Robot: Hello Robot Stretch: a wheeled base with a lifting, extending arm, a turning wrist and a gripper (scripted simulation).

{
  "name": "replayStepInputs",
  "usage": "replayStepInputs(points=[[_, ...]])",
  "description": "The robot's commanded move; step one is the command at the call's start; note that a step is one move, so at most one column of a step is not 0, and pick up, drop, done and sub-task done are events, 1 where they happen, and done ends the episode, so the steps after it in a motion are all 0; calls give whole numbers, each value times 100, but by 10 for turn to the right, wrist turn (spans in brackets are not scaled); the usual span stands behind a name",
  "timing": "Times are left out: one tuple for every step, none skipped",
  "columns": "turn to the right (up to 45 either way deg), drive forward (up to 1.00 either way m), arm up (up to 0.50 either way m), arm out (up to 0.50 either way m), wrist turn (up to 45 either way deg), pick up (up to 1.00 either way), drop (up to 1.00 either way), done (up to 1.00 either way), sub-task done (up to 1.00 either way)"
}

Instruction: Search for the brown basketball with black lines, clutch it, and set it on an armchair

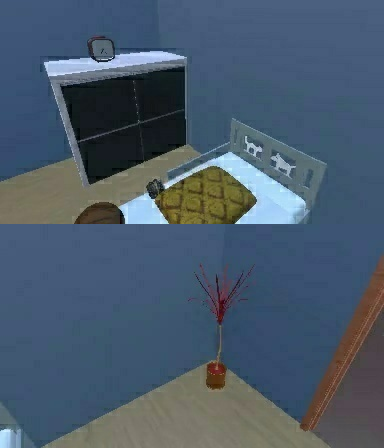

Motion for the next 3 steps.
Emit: replayStepInputs(points=[[-450,0,0,0,0,0,0,0,0],[-450,0,0,0,0,0,0,0,0],[-300,0,0,0,0,0,0,0,0]])
